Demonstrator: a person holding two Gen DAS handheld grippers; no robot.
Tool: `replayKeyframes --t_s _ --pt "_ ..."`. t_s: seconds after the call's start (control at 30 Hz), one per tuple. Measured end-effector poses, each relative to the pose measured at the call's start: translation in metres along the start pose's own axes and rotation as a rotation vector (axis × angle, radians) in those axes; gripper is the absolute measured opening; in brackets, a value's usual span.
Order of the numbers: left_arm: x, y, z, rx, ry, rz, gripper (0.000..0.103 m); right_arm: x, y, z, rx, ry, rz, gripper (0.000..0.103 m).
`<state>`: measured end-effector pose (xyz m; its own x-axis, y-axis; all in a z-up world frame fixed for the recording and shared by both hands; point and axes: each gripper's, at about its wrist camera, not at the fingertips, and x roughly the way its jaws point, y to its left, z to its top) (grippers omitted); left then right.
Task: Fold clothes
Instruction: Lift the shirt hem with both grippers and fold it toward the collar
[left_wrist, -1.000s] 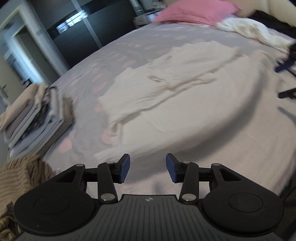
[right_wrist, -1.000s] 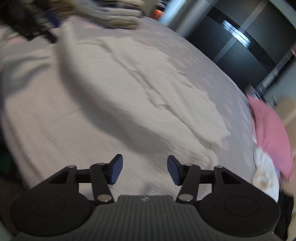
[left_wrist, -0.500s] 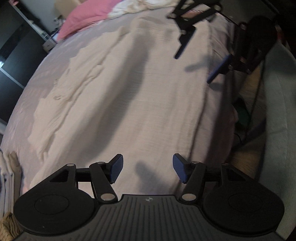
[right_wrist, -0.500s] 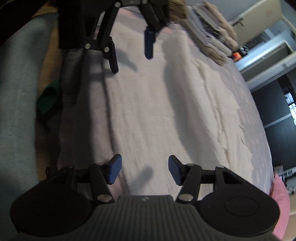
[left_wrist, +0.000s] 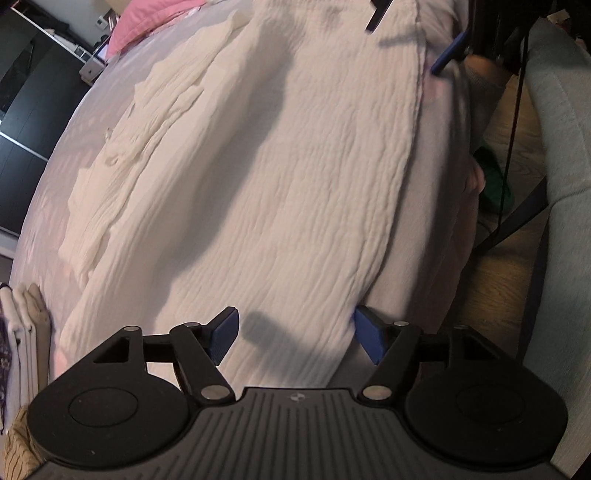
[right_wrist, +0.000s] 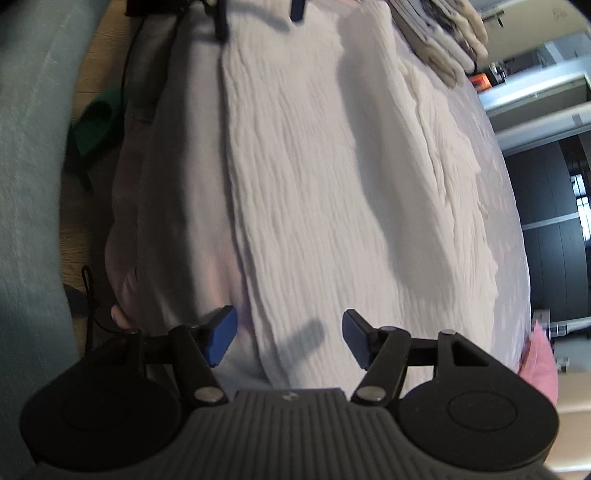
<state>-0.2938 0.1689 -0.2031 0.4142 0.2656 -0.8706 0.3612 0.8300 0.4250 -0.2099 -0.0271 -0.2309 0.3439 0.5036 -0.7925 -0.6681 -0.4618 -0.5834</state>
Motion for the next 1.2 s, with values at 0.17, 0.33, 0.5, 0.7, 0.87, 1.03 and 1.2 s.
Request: replayKeyframes --t_s 0.17,0.33,0.5,0.7,0.87,1.03,1.2 --pt "-0.001 0.008 -0.007 -0.032 0.037 0.028 0.070 0.003 -0.006 -0.009 0.004 0.036 -0.025 0.069" --pt "0.004 0.015 -0.013 -0.042 0.097 0.109 0.072 0.012 -0.013 -0.019 -0.006 0.129 -0.097 0.069" --pt "0.007 0.018 -0.018 -0.021 0.146 0.157 0.073 0.020 -0.022 -0.029 0.027 0.201 -0.136 0.069" --pt "-0.005 0.009 -0.024 0.063 0.060 0.076 0.066 0.017 -0.030 -0.034 0.081 0.205 -0.156 0.069" --pt "0.001 -0.003 -0.028 0.153 0.093 0.100 0.071 0.019 -0.037 -0.038 0.114 0.213 -0.142 0.069" --pt "0.002 0.015 -0.025 0.044 0.109 0.121 0.051 0.022 -0.035 -0.039 0.105 0.227 -0.165 0.068" --pt "-0.007 0.032 -0.021 -0.076 0.074 0.159 0.012 0.023 -0.036 -0.038 0.096 0.240 -0.182 0.014"
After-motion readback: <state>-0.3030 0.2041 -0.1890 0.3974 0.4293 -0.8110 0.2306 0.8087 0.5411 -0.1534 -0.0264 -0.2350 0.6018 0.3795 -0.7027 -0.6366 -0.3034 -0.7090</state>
